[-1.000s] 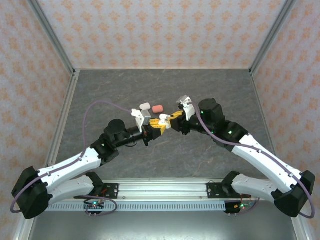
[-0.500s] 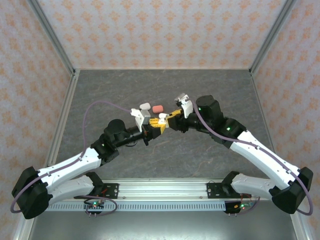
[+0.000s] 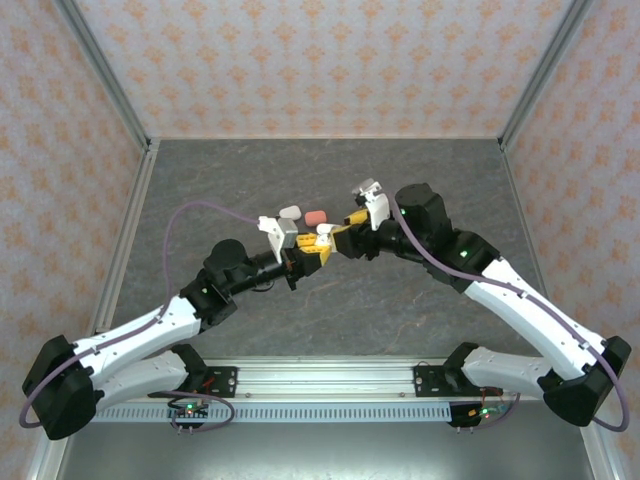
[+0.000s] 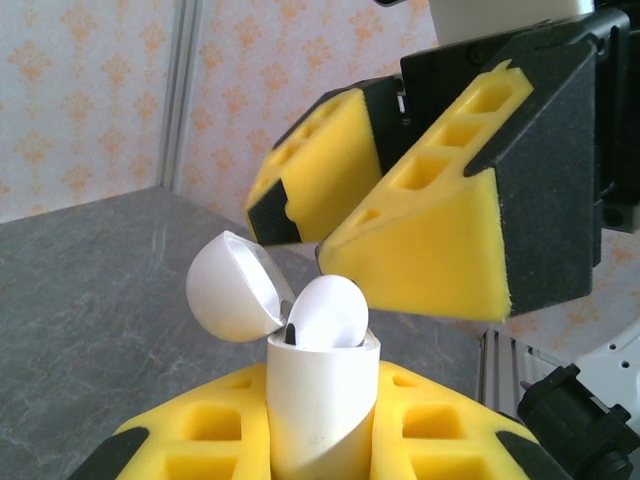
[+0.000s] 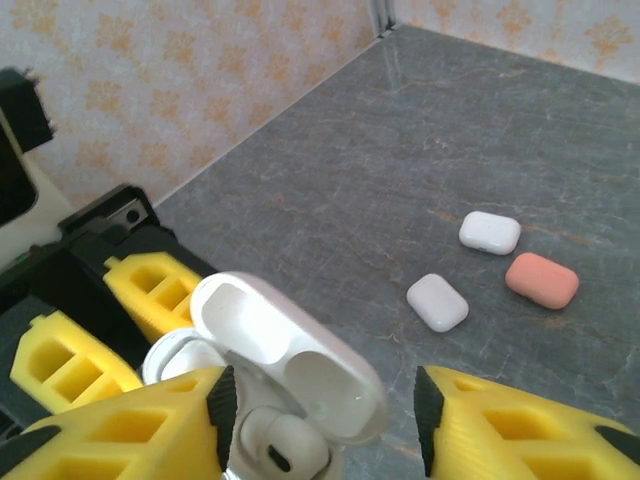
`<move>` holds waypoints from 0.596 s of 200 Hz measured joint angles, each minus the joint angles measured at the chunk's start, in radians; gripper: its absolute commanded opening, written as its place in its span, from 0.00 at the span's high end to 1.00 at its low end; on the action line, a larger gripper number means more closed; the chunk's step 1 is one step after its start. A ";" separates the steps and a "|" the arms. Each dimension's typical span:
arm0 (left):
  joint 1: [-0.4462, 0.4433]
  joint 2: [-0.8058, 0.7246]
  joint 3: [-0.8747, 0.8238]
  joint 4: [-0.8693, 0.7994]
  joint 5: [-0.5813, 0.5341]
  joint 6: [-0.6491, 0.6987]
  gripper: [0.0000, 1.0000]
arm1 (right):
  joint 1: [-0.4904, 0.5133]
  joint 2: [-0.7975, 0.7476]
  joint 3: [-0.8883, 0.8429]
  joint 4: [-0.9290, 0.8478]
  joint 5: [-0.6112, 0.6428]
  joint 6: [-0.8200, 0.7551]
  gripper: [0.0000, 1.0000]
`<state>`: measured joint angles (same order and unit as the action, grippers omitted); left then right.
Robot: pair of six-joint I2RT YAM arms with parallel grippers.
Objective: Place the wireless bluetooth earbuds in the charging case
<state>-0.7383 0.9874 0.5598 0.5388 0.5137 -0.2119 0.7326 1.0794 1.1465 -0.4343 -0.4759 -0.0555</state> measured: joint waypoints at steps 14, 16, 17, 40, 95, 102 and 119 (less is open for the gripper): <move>0.000 -0.010 0.000 0.008 0.002 0.000 1.00 | 0.000 -0.016 0.002 -0.001 0.016 0.000 0.28; 0.000 -0.011 -0.001 0.009 0.002 0.000 1.00 | 0.000 -0.019 0.002 -0.001 0.016 0.007 0.26; 0.000 -0.012 -0.001 0.009 0.002 0.000 1.00 | 0.000 -0.020 0.002 -0.001 0.017 0.007 0.26; 0.000 -0.026 -0.006 0.016 0.002 0.000 1.00 | -0.011 -0.059 0.002 0.003 0.023 0.014 0.12; 0.000 -0.045 -0.013 0.021 0.002 0.000 1.00 | -0.053 -0.074 -0.043 0.087 -0.140 0.109 0.01; 0.000 -0.047 -0.013 0.021 0.002 0.000 1.00 | -0.053 -0.061 -0.044 0.091 -0.165 0.119 0.01; 0.000 -0.050 -0.013 0.021 0.002 0.000 1.00 | -0.053 -0.031 -0.044 0.098 -0.213 0.135 0.01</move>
<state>-0.7383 0.9379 0.5468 0.5598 0.5159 -0.2123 0.6796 1.0489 1.1027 -0.3359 -0.6891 0.0792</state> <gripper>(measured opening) 0.194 0.991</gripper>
